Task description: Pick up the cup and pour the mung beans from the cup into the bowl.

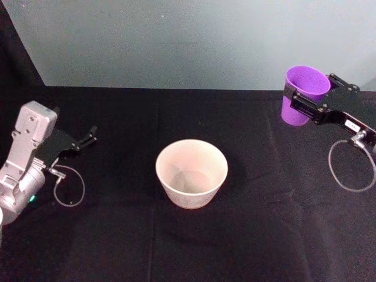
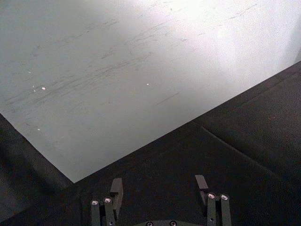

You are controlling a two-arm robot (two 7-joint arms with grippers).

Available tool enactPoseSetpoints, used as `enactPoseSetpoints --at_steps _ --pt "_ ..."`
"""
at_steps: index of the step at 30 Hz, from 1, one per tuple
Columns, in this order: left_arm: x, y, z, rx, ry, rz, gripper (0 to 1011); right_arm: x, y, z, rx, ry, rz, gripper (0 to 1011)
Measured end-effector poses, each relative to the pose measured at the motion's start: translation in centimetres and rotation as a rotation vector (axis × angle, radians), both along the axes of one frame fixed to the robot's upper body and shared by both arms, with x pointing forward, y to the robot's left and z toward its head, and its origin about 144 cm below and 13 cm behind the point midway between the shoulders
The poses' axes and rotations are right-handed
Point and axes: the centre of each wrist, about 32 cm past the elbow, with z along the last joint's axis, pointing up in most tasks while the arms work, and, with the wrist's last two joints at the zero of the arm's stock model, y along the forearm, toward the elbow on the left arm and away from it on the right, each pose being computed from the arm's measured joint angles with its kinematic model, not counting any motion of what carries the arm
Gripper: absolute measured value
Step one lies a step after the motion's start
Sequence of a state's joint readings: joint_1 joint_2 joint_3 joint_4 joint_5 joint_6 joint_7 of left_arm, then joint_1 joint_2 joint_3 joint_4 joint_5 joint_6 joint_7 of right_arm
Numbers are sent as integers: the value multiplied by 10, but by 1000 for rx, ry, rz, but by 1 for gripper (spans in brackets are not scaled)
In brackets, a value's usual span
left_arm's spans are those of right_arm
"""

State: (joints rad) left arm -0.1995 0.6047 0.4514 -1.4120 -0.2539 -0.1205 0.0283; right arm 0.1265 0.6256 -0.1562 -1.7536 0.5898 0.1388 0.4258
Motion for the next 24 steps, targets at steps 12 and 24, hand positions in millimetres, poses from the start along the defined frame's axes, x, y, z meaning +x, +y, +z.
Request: enactPoseSetpoints --at_steps 12,24 --pt "0 0 0 0 0 0 1000 0 0 0 0 0 0 734" --pt "0 0 0 0 0 0 1000 0 0 0 0 0 1 735"
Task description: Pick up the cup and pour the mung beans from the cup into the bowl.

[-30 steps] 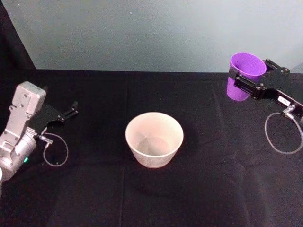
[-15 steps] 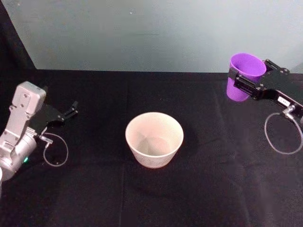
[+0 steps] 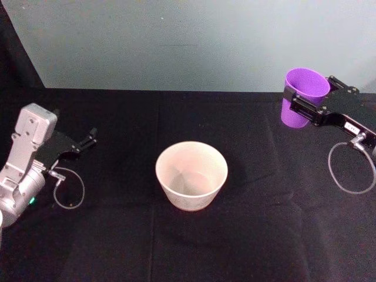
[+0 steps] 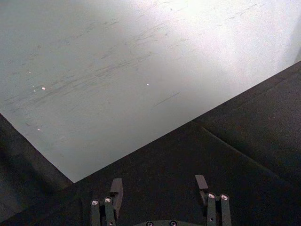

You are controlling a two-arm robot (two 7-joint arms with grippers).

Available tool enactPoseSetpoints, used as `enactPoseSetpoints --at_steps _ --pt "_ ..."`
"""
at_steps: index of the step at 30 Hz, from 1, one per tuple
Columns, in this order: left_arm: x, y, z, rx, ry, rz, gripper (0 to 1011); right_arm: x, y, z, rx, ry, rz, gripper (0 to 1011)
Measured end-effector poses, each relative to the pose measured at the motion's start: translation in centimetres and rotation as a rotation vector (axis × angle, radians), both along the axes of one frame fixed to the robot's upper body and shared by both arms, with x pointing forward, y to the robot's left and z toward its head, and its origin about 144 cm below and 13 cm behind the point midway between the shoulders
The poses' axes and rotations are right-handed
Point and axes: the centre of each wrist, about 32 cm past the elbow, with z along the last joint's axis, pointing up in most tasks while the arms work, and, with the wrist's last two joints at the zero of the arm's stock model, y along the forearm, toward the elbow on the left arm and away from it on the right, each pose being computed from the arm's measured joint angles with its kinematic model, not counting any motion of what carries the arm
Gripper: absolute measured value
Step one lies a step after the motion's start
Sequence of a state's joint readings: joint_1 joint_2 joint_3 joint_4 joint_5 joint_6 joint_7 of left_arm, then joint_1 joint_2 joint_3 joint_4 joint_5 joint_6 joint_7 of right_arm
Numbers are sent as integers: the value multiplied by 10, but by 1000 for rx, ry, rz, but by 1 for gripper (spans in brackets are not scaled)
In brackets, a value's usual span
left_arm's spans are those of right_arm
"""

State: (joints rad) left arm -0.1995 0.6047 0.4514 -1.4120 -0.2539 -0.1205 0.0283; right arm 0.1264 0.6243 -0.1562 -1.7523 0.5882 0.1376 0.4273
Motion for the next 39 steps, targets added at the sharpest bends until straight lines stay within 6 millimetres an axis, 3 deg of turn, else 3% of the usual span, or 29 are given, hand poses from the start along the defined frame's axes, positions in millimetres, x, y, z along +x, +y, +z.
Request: enactPoseSetpoints --at_steps 39 --pt "0 0 0 0 0 0 1000 0 0 0 0 0 0 735"
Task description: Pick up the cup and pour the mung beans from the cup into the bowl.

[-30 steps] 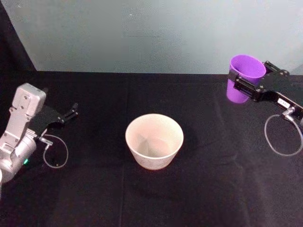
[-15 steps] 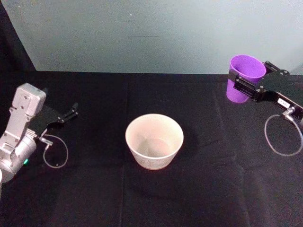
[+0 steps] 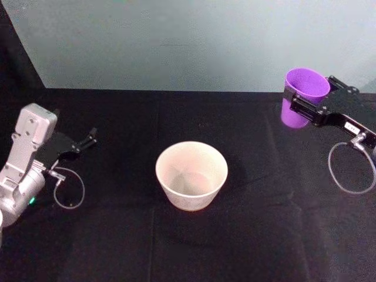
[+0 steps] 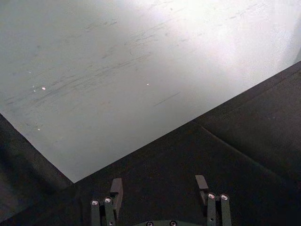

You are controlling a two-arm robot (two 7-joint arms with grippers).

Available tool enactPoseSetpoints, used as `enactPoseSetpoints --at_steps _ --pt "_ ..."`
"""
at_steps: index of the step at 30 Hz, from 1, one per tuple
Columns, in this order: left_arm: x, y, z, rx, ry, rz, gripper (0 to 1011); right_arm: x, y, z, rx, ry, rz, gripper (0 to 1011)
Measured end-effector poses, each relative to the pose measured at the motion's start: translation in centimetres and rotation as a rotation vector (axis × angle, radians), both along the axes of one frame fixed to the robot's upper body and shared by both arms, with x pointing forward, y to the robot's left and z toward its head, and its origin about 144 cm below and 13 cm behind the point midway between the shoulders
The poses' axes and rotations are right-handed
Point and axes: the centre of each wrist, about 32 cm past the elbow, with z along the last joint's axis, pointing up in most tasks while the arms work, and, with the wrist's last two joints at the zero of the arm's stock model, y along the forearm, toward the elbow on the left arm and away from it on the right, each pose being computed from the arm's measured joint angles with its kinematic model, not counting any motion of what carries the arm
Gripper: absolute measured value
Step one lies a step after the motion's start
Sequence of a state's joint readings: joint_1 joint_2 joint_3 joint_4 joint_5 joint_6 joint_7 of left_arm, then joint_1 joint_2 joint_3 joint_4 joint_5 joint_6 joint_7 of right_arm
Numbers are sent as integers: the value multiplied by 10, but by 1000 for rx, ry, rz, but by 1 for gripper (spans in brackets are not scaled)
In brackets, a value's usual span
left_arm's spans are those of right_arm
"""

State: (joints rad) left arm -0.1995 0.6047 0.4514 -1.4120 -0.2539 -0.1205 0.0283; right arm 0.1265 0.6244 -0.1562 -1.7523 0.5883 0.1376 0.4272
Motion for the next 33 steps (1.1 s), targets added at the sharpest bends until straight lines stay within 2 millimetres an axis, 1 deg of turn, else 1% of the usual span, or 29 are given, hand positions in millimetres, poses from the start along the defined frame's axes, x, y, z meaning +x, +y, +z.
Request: enactPoseSetpoints --at_steps 33 --pt "0 0 0 0 0 0 1000 0 0 0 0 0 0 734"
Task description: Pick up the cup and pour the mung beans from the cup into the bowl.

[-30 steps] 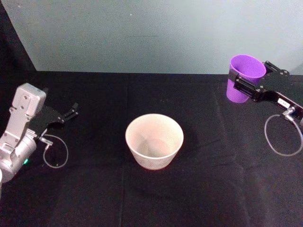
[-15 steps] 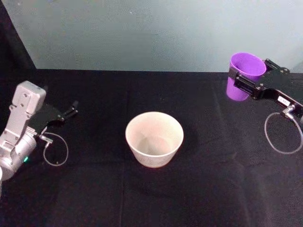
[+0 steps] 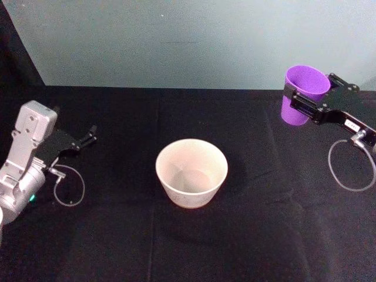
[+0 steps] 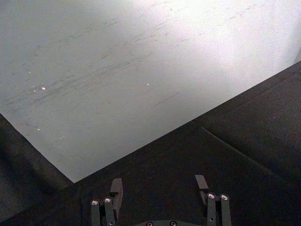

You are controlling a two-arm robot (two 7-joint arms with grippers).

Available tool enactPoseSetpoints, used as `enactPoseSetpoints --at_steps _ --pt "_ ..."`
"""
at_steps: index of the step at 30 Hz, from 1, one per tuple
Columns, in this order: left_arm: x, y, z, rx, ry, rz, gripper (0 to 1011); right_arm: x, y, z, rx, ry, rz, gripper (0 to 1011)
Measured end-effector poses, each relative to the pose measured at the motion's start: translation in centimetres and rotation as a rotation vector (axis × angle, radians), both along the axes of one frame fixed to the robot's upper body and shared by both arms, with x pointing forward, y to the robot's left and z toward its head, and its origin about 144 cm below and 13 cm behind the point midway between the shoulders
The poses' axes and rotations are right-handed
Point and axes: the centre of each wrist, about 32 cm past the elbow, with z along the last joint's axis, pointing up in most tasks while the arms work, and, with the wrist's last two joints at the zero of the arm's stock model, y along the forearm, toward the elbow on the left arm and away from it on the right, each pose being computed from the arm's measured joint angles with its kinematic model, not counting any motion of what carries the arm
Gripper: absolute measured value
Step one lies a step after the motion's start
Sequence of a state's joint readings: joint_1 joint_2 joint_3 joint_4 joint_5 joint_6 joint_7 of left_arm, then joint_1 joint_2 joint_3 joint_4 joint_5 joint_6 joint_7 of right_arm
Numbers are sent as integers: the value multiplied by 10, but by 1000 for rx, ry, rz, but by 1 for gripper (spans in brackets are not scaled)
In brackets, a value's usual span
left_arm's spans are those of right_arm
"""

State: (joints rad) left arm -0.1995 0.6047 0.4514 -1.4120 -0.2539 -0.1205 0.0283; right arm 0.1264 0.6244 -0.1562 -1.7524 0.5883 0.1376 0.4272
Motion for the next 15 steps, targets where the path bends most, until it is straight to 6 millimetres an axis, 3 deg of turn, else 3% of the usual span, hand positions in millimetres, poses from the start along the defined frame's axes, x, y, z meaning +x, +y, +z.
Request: enactPoseSetpoints --at_steps 15 --pt "0 0 0 0 0 0 1000 0 0 0 0 0 0 734"
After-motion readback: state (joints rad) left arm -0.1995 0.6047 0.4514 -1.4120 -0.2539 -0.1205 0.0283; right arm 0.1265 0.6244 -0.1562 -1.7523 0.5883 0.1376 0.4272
